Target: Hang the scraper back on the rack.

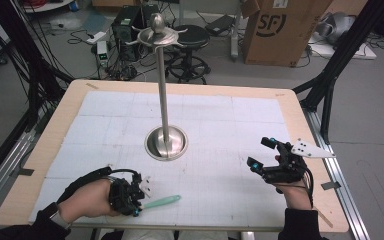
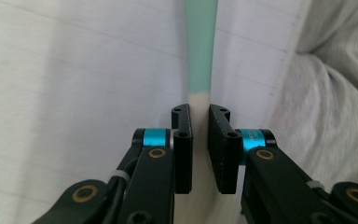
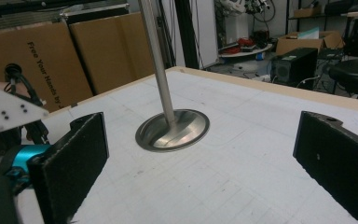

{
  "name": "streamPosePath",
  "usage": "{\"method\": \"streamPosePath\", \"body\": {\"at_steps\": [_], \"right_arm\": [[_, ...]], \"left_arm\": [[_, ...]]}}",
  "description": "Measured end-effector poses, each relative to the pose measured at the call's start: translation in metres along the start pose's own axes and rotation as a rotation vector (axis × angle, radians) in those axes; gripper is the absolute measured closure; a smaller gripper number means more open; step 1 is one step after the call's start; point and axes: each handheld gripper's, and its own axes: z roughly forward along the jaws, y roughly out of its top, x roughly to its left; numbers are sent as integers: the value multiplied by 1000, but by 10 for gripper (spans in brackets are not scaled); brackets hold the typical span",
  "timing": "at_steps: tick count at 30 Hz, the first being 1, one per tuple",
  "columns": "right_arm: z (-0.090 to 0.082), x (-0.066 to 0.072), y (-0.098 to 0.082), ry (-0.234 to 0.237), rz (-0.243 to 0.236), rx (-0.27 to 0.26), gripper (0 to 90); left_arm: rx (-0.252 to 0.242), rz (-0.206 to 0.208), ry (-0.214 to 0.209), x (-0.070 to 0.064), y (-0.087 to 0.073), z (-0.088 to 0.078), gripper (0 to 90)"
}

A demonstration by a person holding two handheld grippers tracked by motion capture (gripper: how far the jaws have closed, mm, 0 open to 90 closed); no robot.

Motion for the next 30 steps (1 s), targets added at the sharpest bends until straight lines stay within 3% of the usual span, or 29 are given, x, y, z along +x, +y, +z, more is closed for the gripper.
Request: {"method": "streamPosePath", "body": {"at_steps": [4, 13, 18, 25, 30], "right_arm": [[1, 0, -1, 0, -2, 7, 21], [2, 0, -1, -2, -7, 13, 21], [1, 0, -1, -4, -2, 15, 21], [1, 0, -2, -9, -5, 15, 21], [1, 0, -2, -10, -8, 15, 21]], "left_arm": [[-113, -47, -6, 10, -7, -19, 805], [-384, -166, 62, 28, -26, -62, 805], [-583, -240, 76, 37, -38, -76, 805], [-849, -294, 47, 52, -58, -93, 805], [-1002, -301, 71, 60, -63, -106, 806]]}}
